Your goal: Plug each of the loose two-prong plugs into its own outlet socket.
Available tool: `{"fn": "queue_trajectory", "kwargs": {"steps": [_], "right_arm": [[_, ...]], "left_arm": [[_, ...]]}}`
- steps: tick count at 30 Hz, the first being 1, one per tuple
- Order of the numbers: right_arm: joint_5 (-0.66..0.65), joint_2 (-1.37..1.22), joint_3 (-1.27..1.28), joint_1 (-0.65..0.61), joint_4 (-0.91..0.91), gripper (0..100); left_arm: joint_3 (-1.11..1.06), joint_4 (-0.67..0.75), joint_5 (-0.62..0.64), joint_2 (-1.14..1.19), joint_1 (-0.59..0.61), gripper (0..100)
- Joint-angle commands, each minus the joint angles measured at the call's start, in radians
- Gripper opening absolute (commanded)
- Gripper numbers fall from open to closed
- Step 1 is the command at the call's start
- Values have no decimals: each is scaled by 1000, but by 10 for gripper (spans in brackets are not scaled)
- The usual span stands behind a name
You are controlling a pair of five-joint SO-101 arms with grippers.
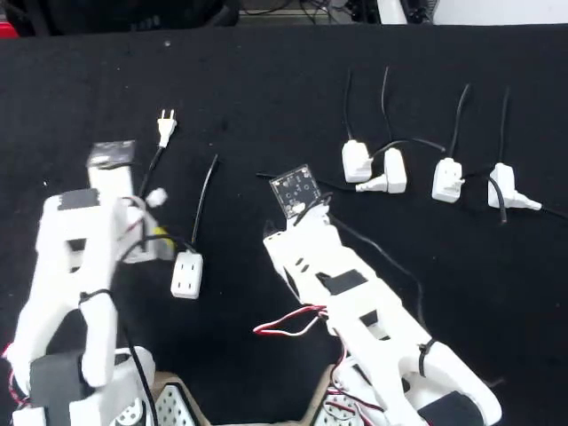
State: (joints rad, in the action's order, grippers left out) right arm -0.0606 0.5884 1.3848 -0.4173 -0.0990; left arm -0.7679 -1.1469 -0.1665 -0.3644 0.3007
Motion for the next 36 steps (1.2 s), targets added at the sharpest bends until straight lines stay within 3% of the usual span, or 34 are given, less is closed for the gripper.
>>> {"fn": "queue_trajectory", "kwargs": {"steps": [1,6,14,18,23,31,34,36], "right_arm": [[-6,38,-25,21,18,230],[-6,38,-24,23,18,230],[0,38,-28,92,18,230],[0,38,-28,103,20,230],[0,38,-28,103,20,230],[0,38,-28,101,23,230],[0,35,-39,100,20,230],[0,35,-39,100,20,230]], "left_arm": [[-68,69,-77,14,42,282],[-136,98,-44,11,-59,282],[-143,92,130,11,-312,281],[-145,91,138,15,-381,281],[-93,81,135,11,-383,282],[214,-143,-18,21,-286,282],[271,-81,-12,34,-291,282],[271,32,78,80,-289,285]]}}
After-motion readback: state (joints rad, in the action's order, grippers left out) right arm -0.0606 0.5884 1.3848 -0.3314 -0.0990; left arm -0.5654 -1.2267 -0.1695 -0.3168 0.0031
